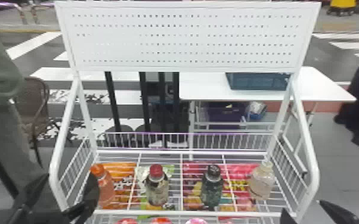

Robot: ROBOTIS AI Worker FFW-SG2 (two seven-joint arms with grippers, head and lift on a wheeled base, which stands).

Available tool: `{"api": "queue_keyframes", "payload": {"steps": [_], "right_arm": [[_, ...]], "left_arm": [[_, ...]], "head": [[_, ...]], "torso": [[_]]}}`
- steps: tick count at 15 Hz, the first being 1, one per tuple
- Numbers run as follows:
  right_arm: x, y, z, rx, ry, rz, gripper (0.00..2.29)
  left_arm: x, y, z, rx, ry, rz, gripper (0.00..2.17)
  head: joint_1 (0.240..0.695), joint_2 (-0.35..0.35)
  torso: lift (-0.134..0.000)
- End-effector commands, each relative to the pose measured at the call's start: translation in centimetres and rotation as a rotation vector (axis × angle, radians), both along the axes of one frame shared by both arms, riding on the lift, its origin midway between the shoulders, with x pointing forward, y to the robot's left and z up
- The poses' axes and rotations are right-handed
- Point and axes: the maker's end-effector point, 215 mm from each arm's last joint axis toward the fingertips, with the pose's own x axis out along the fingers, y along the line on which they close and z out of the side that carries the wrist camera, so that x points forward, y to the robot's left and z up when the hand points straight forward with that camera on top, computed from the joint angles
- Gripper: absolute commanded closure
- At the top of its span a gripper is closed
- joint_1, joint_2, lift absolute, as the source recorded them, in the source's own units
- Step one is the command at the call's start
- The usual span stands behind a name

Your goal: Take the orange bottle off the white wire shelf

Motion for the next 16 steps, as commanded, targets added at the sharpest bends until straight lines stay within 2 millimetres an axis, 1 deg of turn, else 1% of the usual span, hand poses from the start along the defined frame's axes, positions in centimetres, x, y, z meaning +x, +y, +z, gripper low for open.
{"api": "queue_keyframes", "payload": {"steps": [1,10,13,14,15,16], "right_arm": [[0.1,0.0,0.1,0.000,-0.002,-0.001,0.14],[0.1,0.0,0.1,0.002,-0.005,-0.001,0.14],[0.1,0.1,0.1,0.002,-0.005,-0.001,0.14],[0.1,0.1,0.1,0.002,-0.005,-0.001,0.14],[0.1,0.1,0.1,0.002,-0.005,-0.001,0.14],[0.1,0.1,0.1,0.002,-0.005,-0.001,0.14]], "left_arm": [[0.0,-0.1,0.0,0.003,0.000,-0.002,0.13],[0.0,-0.2,0.0,0.004,-0.002,-0.003,0.13],[-0.4,-0.7,-0.1,0.003,-0.006,-0.010,0.13],[-0.5,-1.1,-0.8,0.006,0.001,-0.013,0.13],[-0.6,-1.2,-2.1,0.017,0.018,-0.012,0.13],[-0.6,-1.9,-2.9,0.009,0.008,-0.020,0.13]], "head": [[0.499,0.000],[0.499,0.000],[0.499,0.000],[0.499,0.000],[0.499,0.000],[0.499,0.000]], "torso": [[0.000],[0.000],[0.000],[0.000],[0.000],[0.000]]}}
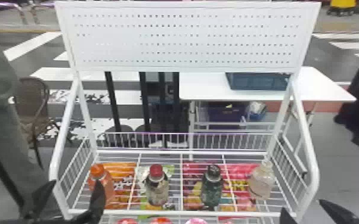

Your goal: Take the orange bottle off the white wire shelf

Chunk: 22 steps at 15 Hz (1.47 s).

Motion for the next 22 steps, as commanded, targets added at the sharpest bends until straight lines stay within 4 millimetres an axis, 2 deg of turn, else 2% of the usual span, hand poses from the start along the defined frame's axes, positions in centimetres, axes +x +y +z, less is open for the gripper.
{"api": "queue_keyframes", "payload": {"steps": [1,3,5,10,17,20,22], "right_arm": [[0.0,0.0,0.0,0.000,0.000,0.000,0.14],[0.0,0.0,-0.1,-0.003,0.001,0.000,0.14],[0.0,0.0,0.0,-0.003,0.000,0.000,0.14],[0.0,-0.1,-0.1,-0.006,0.002,0.000,0.14],[0.1,0.2,-0.1,-0.004,-0.003,0.003,0.14],[0.0,0.3,0.0,-0.004,-0.002,0.004,0.14],[0.0,0.3,0.0,-0.006,-0.002,0.005,0.14]], "left_arm": [[-0.2,-1.4,-2.1,-0.014,-0.002,-0.021,0.13],[0.1,-2.2,-4.1,-0.018,0.020,-0.033,0.14],[0.8,-2.1,-5.0,-0.021,-0.005,-0.029,0.14],[2.2,-1.9,-8.6,-0.037,-0.014,-0.017,0.14],[4.8,-0.7,-11.7,-0.055,0.014,0.000,0.14],[6.3,-1.0,-13.5,-0.044,0.036,-0.005,0.14],[7.3,-1.4,-13.8,-0.039,0.032,-0.011,0.14]], "head": [[0.499,0.000],[0.499,0.000],[0.499,0.000],[0.499,0.000],[0.499,0.000],[0.499,0.000],[0.499,0.000]], "torso": [[0.000],[0.000],[0.000],[0.000],[0.000],[0.000],[0.000]]}}
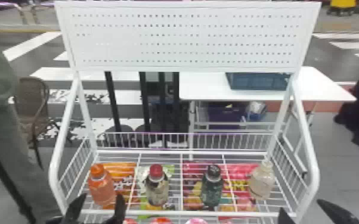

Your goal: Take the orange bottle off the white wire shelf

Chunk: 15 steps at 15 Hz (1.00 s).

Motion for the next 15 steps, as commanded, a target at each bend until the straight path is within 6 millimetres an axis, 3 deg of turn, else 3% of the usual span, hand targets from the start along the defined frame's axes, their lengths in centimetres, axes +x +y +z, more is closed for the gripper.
{"api": "queue_keyframes", "payload": {"steps": [1,11,15], "right_arm": [[-0.1,0.0,0.0,-0.001,0.001,0.001,0.14],[-0.3,-0.1,-0.1,-0.010,0.004,-0.001,0.14],[-0.4,-0.1,-0.1,-0.012,0.007,0.000,0.14]], "left_arm": [[1.1,0.0,0.2,0.003,-0.021,0.000,0.14],[4.9,1.4,0.0,0.001,-0.019,0.012,0.15],[4.7,1.3,0.0,-0.014,-0.017,0.007,0.57]], "head": [[0.499,0.000],[0.499,0.000],[0.499,0.000]], "torso": [[0.000],[0.000],[0.000]]}}
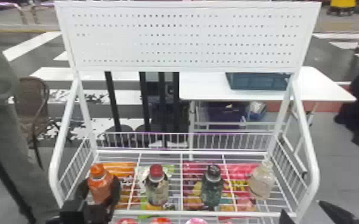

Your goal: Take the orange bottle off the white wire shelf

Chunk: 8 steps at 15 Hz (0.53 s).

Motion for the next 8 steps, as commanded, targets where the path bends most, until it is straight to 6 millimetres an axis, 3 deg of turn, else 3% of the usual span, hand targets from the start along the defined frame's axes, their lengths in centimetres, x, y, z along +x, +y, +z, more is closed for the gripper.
{"api": "queue_keyframes", "payload": {"steps": [1,6,8], "right_arm": [[0.0,0.1,0.1,0.001,-0.002,0.002,0.14],[0.1,0.3,0.1,0.000,-0.001,0.008,0.14],[0.2,0.2,-0.1,-0.002,0.000,0.008,0.14]], "left_arm": [[-0.4,0.0,0.0,-0.006,0.000,0.002,0.64],[-1.6,-0.4,0.4,-0.012,-0.010,0.003,0.64],[-2.8,-1.5,3.3,-0.024,-0.055,-0.018,0.64]], "head": [[0.499,0.000],[0.499,0.000],[0.499,0.000]], "torso": [[0.000],[0.000],[0.000]]}}
